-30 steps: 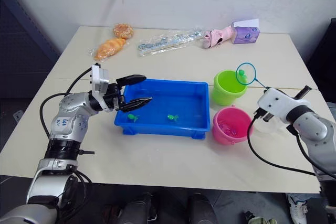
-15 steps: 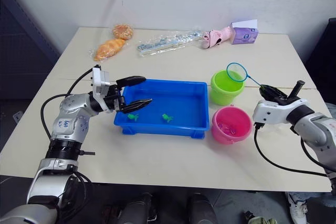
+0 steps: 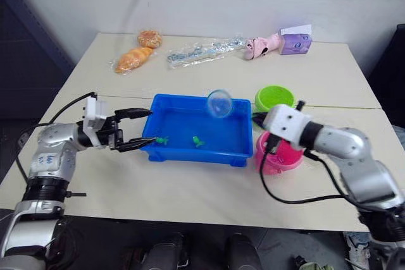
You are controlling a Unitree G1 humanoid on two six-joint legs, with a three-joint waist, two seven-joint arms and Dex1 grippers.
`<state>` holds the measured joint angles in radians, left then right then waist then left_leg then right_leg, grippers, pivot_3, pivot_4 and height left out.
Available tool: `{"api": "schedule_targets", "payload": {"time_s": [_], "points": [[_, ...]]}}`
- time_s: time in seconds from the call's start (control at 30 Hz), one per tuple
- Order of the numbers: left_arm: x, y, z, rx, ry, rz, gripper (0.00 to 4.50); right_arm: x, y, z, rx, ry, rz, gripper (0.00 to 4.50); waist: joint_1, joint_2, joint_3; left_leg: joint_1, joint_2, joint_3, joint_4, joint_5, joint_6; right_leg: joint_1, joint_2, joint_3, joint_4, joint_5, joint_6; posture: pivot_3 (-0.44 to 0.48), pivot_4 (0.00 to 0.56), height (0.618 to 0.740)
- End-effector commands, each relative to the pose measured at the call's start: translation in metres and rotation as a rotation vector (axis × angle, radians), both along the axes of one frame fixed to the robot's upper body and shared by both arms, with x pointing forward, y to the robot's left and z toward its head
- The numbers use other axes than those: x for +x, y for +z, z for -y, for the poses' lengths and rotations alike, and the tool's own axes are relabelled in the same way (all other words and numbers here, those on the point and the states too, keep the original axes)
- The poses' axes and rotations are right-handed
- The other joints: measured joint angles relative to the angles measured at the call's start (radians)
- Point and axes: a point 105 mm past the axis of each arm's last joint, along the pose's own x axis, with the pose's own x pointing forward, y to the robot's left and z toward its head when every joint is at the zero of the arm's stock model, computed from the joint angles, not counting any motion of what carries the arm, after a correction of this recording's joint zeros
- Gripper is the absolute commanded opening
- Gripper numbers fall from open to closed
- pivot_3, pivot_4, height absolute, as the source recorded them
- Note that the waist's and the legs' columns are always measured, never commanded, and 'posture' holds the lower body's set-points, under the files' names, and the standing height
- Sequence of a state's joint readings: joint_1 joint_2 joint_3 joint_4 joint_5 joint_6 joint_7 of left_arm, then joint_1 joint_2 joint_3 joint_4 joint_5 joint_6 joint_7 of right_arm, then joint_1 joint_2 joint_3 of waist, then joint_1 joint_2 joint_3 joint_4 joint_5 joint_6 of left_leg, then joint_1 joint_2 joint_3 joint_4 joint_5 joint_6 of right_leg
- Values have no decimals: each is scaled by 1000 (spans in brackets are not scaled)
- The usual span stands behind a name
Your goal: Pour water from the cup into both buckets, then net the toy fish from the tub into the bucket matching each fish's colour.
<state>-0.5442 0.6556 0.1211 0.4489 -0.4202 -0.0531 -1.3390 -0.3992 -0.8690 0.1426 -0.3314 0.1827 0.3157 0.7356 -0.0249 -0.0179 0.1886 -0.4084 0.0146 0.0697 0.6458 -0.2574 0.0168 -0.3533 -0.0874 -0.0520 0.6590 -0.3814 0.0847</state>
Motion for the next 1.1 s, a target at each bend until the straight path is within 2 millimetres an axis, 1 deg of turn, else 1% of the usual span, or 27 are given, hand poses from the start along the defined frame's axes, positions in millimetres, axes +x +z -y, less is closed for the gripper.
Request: {"api": "schedule_targets", "payload": {"time_s": [0.03, 0.07, 0.17, 0.3, 0.43, 0.5, 0.57, 0.67, 0.73, 0.83, 0.97, 1.03, 1.1], "points": [[-3, 7, -18, 30, 42, 31, 4473, 11, -12, -7, -110, -48, -47, 0, -2, 0, 0, 0, 0, 0, 0, 0, 0, 0, -1, 0, 0, 0, 0, 0, 150, 740], [-5, 6, -21, 41, 50, 28, 4473, 13, -20, -11, -136, -52, -78, 0, -2, 0, 0, -1, 0, 0, 0, 0, 0, -1, -1, 0, 0, 0, 0, 0, 150, 740], [-10, 6, -26, 56, 71, 3, 4473, 15, -32, -25, -170, -38, -131, 0, -3, 0, 0, -1, -1, 0, -1, -1, 1, -2, -1, 0, 0, 0, 0, 0, 150, 740], [-16, 5, -36, 82, 106, -18, 4473, 19, -39, -41, -175, -15, -168, 0, -6, 0, 0, -3, -1, 0, 0, -1, 0, -4, -1, 0, 1, 0, 0, 0, 150, 740], [-20, 9, -46, 91, 136, -23, 4473, 21, -36, -69, -40, 30, -246, 0, -8, 0, 0, -3, -1, 0, 0, -1, 0, -4, -1, -1, 2, 0, 0, 0, 150, 740], [-23, 10, -48, 95, 140, -24, 4473, 21, -34, -77, 33, 40, -305, 0, -7, 0, 0, -3, -1, 0, 0, -1, 0, -4, -1, -1, 2, 0, 0, 0, 150, 740], [-25, 11, -48, 100, 144, -22, 4473, 21, -32, -79, 94, 33, -358, 0, -6, 0, 0, -3, -1, 0, 0, -1, 0, -4, -1, -1, 2, 0, 0, 0, 150, 740], [-26, 12, -48, 105, 153, -18, 4473, 22, -22, -70, 173, 8, -417, 0, -2, 0, 0, -4, -2, 0, 0, -2, 2, -4, -2, -1, 3, 0, 0, 0, 150, 740], [-27, 14, -47, 106, 156, -15, 4473, 23, -12, -60, 235, -10, -442, 0, -2, 0, 0, -4, -3, 0, 0, -2, 3, -4, -4, -2, 2, 0, 0, 0, 150, 740], [-28, 16, -44, 98, 154, -7, 4473, 19, 1, -47, 326, -20, -480, 0, -3, 0, 0, -4, -5, 0, 0, -3, 4, -4, -5, -2, 2, 0, 0, 0, 150, 740], [-24, 24, -32, 56, 134, 17, 4473, 3, 16, -40, 441, 18, -531, 0, -5, 0, 0, -3, -5, 0, -2, -3, 4, -4, -5, -2, 2, 0, 0, 0, 150, 740], [-21, 27, -25, 28, 122, 26, 4473, -1, 20, -31, 454, -6, -522, 0, -6, 0, 0, -3, -4, 0, -2, -3, 4, -4, -5, -2, 2, 0, 0, 0, 150, 740], [-16, 32, -11, -16, 100, 21, 4473, -5, 23, -17, 451, -60, -506, 0, -4, 0, 0, -3, -5, 0, -2, -3, 4, -4, -5, -2, 2, 0, 0, 0, 150, 740]]}}
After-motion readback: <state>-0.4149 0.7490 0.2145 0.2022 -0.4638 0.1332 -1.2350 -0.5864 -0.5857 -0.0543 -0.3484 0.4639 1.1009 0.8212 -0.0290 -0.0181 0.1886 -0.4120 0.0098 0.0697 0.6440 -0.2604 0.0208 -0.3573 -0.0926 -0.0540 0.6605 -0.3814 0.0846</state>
